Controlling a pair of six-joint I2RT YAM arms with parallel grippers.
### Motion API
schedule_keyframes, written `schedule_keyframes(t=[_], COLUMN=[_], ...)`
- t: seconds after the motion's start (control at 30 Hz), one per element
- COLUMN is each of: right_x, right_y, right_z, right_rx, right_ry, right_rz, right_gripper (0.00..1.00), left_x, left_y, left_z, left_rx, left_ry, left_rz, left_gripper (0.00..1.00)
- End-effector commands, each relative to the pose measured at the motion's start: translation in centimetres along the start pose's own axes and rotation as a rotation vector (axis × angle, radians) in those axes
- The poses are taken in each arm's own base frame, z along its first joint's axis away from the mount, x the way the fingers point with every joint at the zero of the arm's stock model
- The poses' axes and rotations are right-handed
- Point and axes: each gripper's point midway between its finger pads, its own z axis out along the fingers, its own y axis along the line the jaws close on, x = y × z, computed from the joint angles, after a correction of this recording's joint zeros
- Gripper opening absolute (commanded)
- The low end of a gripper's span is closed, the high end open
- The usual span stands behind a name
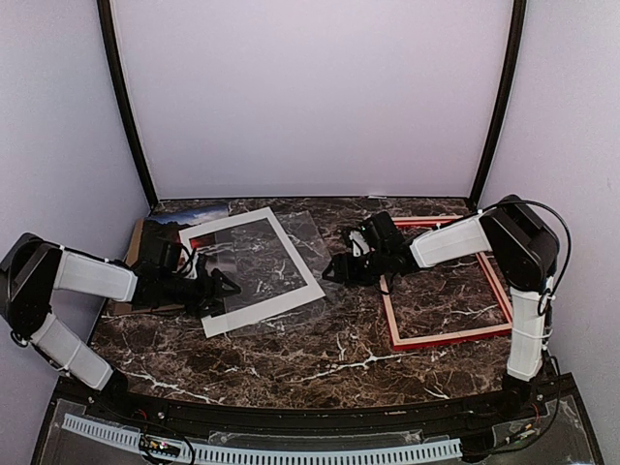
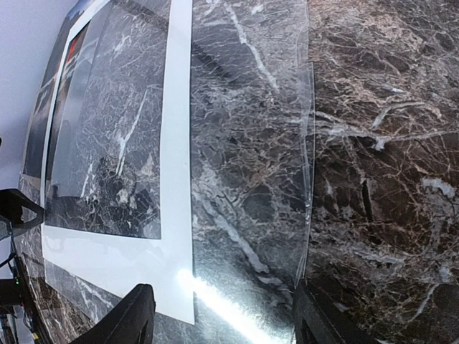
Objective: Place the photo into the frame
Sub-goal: Pick up the glass panel from the mat board.
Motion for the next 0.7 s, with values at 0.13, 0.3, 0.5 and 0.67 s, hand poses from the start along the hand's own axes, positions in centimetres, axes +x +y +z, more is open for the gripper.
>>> schedule_keyframes(t=[0.13,0.3,0.5,0.67], right_x=[11.8,12.1,12.0,12.1], right_y=[-3.6,-3.6,-3.4,-3.4], right_z=[1.9,1.8,1.8,1.8], right_rx=[0.102,0.1,0.098,0.1], right_ry=[0.358,0.36,0.357,0.357], right_rz=[0.128,0.13,0.128,0.126], right_gripper=[0.67,0.67,0.67,0.67], left_x=[1.0,1.4,1.4,1.2], left_y=[-1.7,-1.3,-1.1,-0.6], left_z=[0.7,0.9,0.8,0.3], left_rx=[0.119,0.123,0.136,0.162], left_ry=[0.038,0.046,0.05,0.041], left_rz=[0.036,0.018,-0.02,-0.099], left_gripper=[0.77,0.77,0.77,0.76])
